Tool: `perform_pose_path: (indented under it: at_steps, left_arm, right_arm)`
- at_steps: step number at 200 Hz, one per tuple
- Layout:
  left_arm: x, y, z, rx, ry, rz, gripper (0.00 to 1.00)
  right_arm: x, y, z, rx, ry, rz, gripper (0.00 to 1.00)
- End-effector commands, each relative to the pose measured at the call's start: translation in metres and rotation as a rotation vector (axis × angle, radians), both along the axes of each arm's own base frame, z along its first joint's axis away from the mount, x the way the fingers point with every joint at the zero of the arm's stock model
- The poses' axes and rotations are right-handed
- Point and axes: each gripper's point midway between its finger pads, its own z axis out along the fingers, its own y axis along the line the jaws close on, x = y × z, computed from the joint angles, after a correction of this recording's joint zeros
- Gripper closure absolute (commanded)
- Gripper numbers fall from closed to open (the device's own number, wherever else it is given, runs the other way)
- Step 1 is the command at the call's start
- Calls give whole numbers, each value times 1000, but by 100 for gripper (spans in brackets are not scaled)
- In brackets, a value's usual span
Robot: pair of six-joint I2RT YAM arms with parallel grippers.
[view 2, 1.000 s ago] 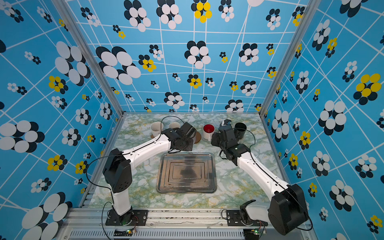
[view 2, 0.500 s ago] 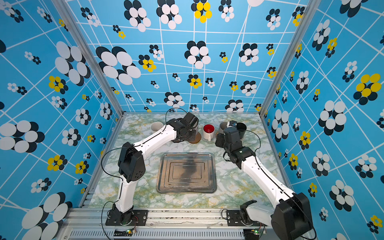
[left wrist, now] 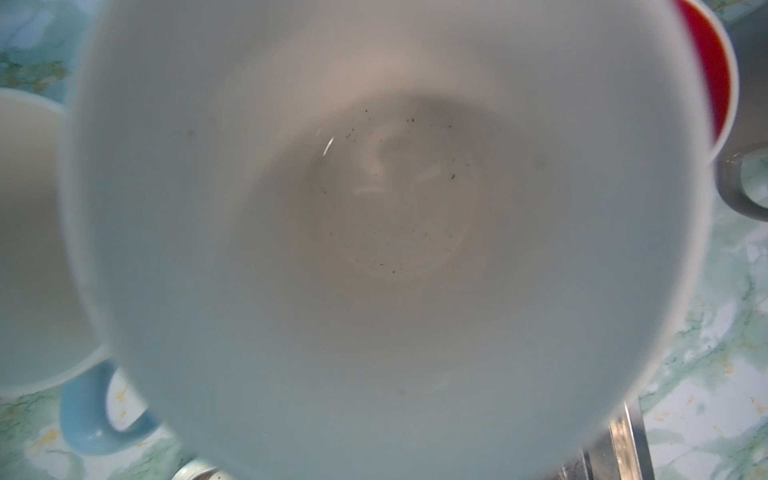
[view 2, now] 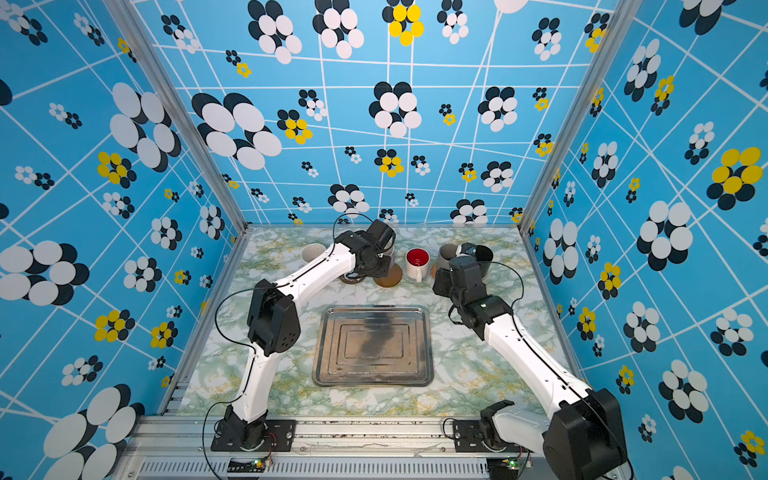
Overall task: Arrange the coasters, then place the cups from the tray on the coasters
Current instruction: 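Lower the lavender mug onto the wooden coaster beside the red-lined mug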
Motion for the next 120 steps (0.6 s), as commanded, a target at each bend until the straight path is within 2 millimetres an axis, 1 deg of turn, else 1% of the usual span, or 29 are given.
perform_pose_path:
  at_steps: [1,29,120]
  left_arm:
    - [10,-11,14,-37,-37,-30,100]
    - [11,-13,10,-32,-30,-38,100]
    - [12,-15,-11,3,17,-72,100]
  right_arm:
    - [-3,-9,-1,-26,-3,-17,45]
    - [-4,-11,-1,-27,-3,-21,44]
    - [-4,-13,-3,-25,-2,-25,44]
